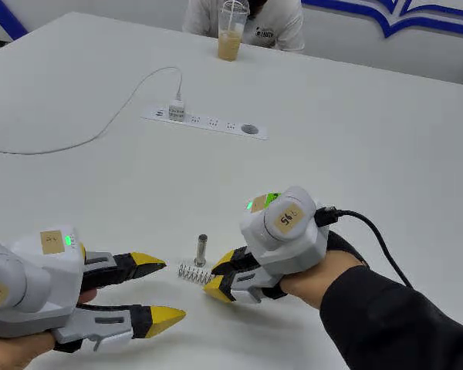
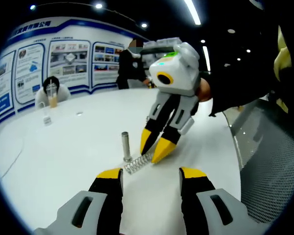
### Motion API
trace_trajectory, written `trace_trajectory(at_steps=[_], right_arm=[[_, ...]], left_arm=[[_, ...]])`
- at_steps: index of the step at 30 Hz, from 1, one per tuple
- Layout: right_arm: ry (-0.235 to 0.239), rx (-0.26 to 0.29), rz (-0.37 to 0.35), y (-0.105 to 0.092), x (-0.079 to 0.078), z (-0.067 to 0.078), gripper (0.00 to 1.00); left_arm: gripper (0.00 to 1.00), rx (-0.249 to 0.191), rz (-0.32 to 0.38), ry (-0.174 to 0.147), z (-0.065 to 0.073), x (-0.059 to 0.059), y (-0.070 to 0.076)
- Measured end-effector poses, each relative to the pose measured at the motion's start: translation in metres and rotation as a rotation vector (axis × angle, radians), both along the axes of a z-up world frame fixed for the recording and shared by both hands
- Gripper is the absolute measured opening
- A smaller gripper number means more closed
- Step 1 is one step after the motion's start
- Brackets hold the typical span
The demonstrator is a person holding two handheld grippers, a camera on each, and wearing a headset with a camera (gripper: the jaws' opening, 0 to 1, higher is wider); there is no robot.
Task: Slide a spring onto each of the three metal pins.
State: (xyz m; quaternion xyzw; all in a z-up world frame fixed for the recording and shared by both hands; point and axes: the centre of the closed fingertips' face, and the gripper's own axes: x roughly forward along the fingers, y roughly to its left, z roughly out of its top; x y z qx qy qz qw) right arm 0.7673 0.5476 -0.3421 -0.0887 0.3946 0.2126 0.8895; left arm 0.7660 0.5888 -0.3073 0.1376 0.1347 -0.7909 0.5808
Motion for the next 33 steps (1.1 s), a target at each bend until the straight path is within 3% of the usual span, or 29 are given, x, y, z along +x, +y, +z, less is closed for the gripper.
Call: trace_trajectory(at_steps=[14, 33], right_arm=[[0.006, -0.01, 0.008, 0.0004, 0.0011, -0.0019, 0.16], [0.011, -0.018, 0.016, 0.0001, 0.0014, -0.0042, 0.14]], left_arm=[[0.64, 0.007, 0.051, 0.027, -0.0002, 0.0081, -0.001], [0.68, 0.011, 0.057, 0.025, -0.0004, 0.0097, -0.0016]])
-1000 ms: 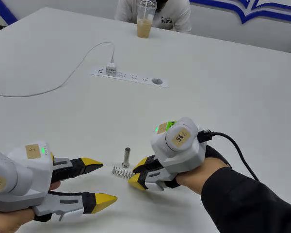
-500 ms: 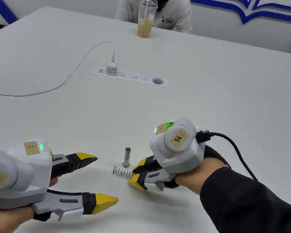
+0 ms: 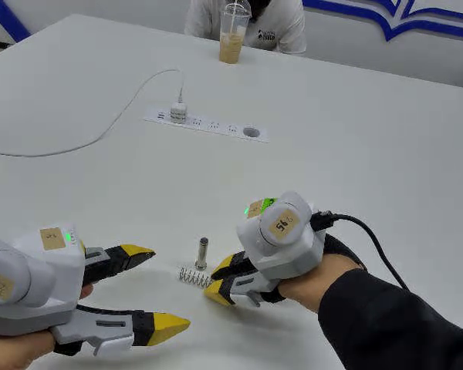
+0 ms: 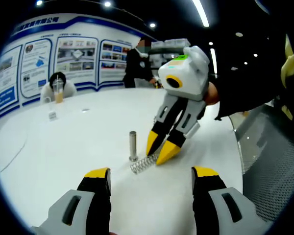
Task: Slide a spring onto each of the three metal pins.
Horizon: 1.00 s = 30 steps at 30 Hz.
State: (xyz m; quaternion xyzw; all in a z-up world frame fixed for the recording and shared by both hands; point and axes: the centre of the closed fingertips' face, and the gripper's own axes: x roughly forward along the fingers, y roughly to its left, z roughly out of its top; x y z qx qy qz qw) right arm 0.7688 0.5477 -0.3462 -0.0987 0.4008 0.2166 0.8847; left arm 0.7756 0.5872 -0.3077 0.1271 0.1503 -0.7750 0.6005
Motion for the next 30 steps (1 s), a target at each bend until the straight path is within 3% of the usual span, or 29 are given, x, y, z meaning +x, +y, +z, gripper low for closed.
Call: trace_trajectory(at_steps=[13, 30], right_arm=[[0.004, -0.014, 0.005, 0.001, -0.001, -0.001, 0.12], [0.001, 0.003, 0.021, 0.005, -0.008, 0.008, 0.11]], left_arm=[[0.69, -0.001, -0.002, -0.003, 0.001, 0.0, 0.0], [0.65, -0.001, -0.024, -0.014, 0.0, -0.004, -0.001]])
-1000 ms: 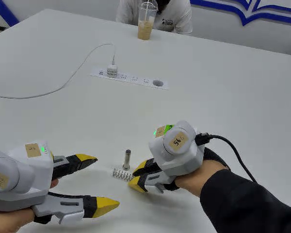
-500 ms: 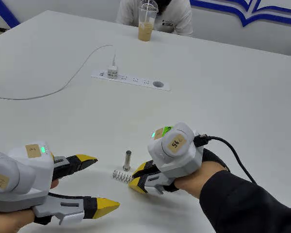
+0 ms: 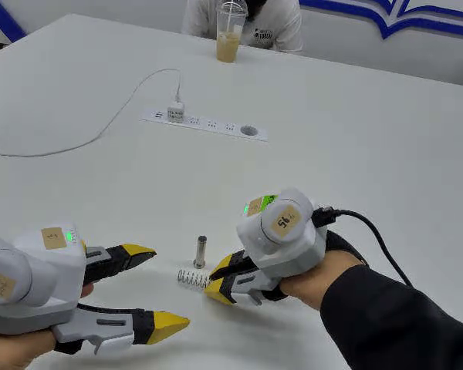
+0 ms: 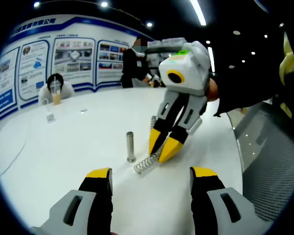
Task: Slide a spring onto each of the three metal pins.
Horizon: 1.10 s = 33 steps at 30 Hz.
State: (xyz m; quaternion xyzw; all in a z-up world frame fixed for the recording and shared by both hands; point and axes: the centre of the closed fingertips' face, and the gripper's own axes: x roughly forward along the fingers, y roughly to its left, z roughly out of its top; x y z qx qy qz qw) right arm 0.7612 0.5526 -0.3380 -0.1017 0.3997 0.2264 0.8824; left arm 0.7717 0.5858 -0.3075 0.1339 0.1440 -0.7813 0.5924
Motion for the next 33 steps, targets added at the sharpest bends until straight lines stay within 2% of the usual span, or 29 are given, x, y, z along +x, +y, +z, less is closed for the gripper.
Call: trace_trajectory(at_steps=[15, 23, 33], right_arm=[[-0.003, -0.001, 0.072, 0.012, -0.014, 0.02, 0.11], [0.0, -0.004, 0.115, 0.017, -0.02, 0.023, 0.11], [0.006, 0.004, 0.182, 0.025, -0.029, 0.025, 0.11]], left_arm=[[0.5, -0.016, -0.057, -0.03, 0.001, -0.009, -0.001], [0.43, -0.024, -0.085, -0.043, 0.002, -0.014, -0.001], [0.3, -0.039, -0.133, -0.047, 0.003, -0.022, -0.001]])
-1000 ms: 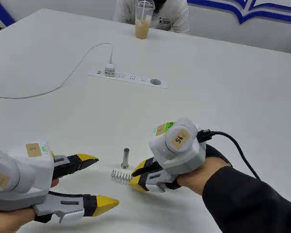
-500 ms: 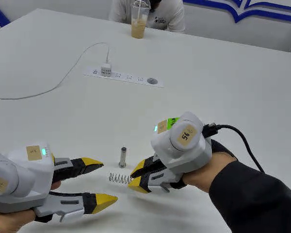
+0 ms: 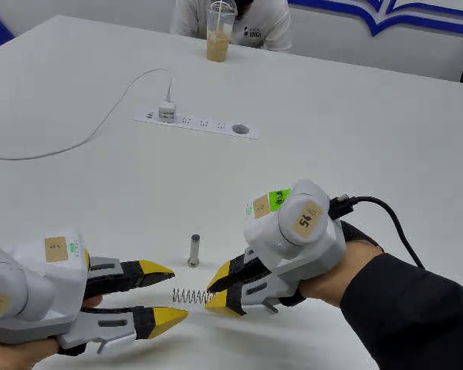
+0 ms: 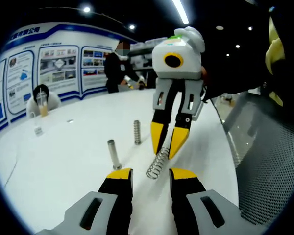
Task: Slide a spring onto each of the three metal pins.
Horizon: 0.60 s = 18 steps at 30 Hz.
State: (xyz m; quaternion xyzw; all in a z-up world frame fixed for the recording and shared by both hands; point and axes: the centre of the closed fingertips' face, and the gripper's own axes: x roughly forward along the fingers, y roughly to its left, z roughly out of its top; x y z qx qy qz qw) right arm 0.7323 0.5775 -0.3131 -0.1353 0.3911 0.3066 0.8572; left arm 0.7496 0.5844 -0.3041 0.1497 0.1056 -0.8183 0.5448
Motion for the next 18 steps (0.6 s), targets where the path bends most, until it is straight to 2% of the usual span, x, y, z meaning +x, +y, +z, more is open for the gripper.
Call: trace_trajectory(at_steps=[18], right_arm=[[-0.004, 0.019, 0.044, 0.005, -0.008, 0.004, 0.11]], left_arm=[[0.16, -0.003, -0.069, -0.005, 0.0, -0.012, 0.002]])
